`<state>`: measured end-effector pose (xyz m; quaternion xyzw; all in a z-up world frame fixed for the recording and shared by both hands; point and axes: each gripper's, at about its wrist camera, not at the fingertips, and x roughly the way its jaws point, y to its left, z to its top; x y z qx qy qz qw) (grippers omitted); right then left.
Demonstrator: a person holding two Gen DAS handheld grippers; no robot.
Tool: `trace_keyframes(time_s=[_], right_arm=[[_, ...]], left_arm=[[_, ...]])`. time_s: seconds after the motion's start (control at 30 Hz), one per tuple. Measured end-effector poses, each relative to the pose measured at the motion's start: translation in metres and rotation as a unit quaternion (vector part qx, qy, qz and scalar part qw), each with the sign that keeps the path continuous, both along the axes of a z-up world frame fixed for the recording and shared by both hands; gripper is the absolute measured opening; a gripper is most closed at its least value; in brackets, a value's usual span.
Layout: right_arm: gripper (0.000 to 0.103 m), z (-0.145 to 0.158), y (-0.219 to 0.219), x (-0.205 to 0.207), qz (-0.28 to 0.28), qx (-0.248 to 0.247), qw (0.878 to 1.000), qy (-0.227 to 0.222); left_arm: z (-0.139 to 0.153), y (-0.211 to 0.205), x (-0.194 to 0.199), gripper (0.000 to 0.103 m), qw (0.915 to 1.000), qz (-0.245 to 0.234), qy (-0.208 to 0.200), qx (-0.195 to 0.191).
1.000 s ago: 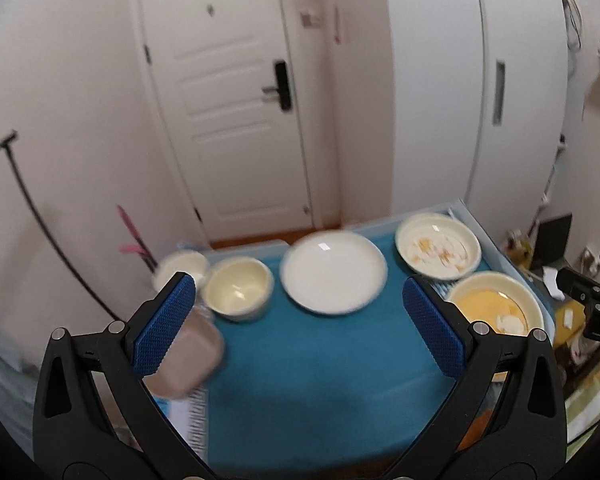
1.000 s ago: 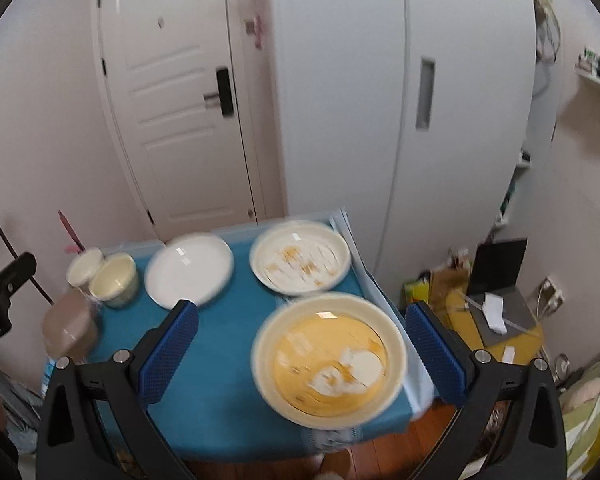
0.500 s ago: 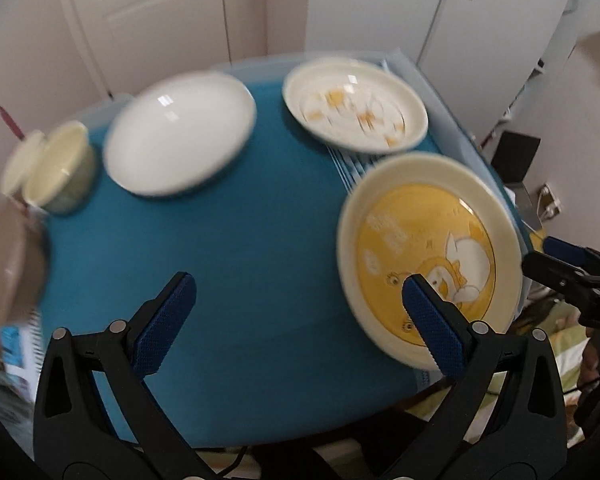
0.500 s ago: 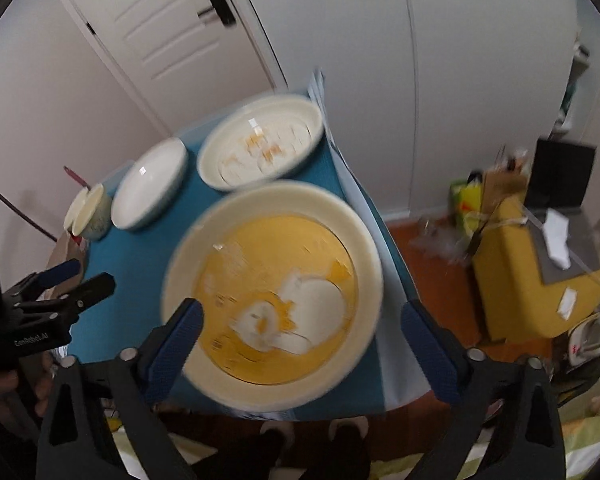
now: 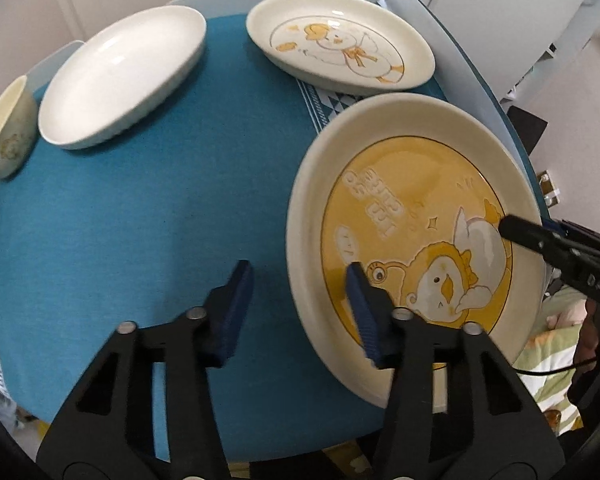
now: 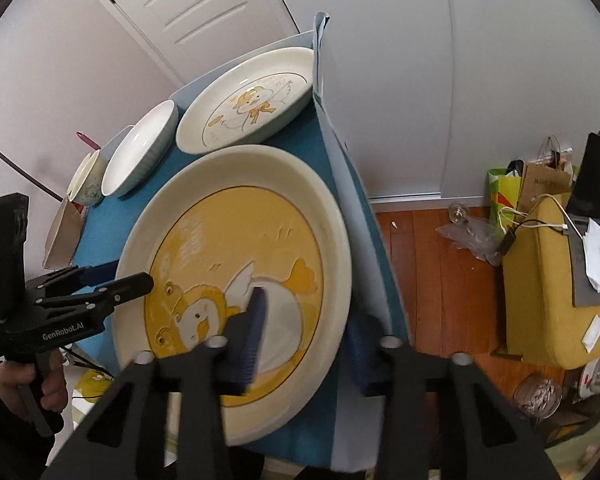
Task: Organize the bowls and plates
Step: 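Reach the right gripper to the yellow bear plate rim and grasp it, then lift the yellow bear plate with the right gripper and lower it beside the basin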
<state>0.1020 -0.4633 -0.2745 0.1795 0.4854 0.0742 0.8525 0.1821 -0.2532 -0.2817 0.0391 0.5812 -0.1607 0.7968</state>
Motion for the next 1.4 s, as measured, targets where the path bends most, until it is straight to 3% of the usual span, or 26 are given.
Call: trace_keyframes(time_s=[0.17, 0.4, 0.87, 1.17, 1.4], right_arm=[[0.015, -0.005, -0.008, 0.005, -0.003, -0.002, 1.000, 0.006], [0.014, -0.007, -0.008, 0.008, 0.001, -0.001, 1.000, 0.006], [0.015, 0.005, 0.006, 0.010, 0.028, -0.048, 0.998, -0.010], [0.015, 0.027, 0.028, 0.015, 0.054, -0.064, 0.996, -0.041], [0.015, 0.051, 0.073, 0.027, 0.068, -0.059, 0.994, -0.068]], left_arm=[[-0.002, -0.001, 0.003, 0.025, 0.9996, -0.007, 0.010, -0.026], [-0.004, -0.003, 0.003, 0.025, 0.9996, -0.012, 0.010, -0.023], [0.015, 0.004, -0.009, 0.025, 0.9996, -0.010, -0.008, -0.024], [0.038, 0.042, -0.013, 0.025, 0.9977, 0.029, -0.032, -0.052], [0.062, 0.099, -0.012, 0.025, 0.9956, 0.051, -0.055, -0.056]])
